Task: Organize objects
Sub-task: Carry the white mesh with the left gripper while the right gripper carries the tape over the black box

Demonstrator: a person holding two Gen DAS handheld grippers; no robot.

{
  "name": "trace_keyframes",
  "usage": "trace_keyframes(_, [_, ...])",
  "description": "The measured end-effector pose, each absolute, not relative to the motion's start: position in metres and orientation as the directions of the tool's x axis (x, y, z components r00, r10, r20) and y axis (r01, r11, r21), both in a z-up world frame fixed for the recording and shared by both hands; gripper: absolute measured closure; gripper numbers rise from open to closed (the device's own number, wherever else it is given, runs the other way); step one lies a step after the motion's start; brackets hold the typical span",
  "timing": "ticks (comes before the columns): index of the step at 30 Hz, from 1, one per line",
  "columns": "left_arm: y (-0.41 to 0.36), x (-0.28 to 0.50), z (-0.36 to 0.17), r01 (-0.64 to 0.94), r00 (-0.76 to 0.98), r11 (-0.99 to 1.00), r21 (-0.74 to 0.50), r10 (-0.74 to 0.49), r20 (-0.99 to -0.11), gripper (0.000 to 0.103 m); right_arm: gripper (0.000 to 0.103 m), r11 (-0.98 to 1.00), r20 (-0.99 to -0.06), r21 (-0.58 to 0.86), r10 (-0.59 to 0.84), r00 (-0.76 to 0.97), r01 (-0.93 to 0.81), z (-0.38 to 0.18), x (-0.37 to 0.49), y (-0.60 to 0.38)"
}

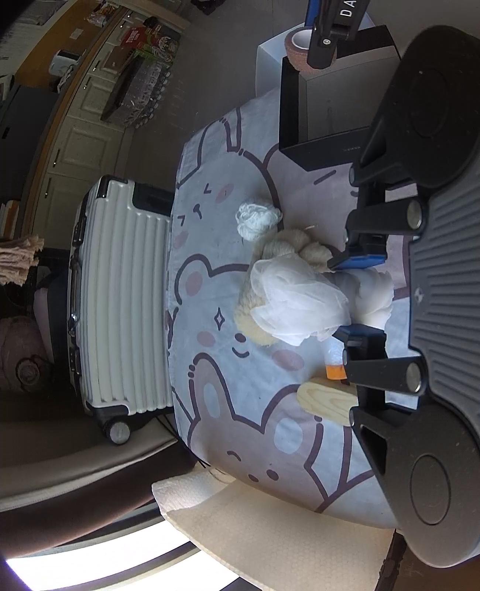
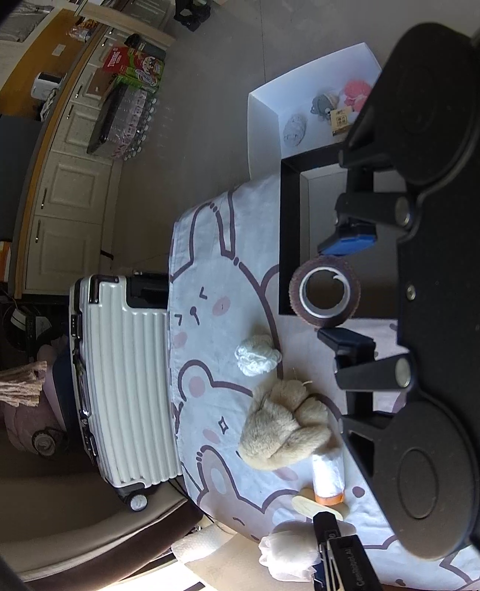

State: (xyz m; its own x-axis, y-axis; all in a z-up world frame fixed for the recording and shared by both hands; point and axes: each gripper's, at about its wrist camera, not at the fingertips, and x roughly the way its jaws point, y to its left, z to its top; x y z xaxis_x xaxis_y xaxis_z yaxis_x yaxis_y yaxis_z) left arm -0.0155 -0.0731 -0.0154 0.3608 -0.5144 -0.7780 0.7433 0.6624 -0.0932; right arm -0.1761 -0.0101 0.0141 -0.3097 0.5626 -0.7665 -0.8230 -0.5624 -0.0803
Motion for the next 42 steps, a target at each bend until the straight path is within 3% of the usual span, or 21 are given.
trace_keyframes(19, [-0.118,-0.061,-0.015,0.808,0.285,0.576,-0.121,-0.563,-0.776,0.072,0.060,-0.442,-0.764,-0.083,0.604,-0.228,-0.893,0.012,-0.108,0.021])
trace_keyframes(42, [-0.160,-0.090,-0.042,0.768,-0.033,0.471,-0.435,-0.648,-0.761,0.072,0.060,-0.398,-0.799,-0.017,0.557,-0.227,-0.917,-0.012,-0.082,0.044])
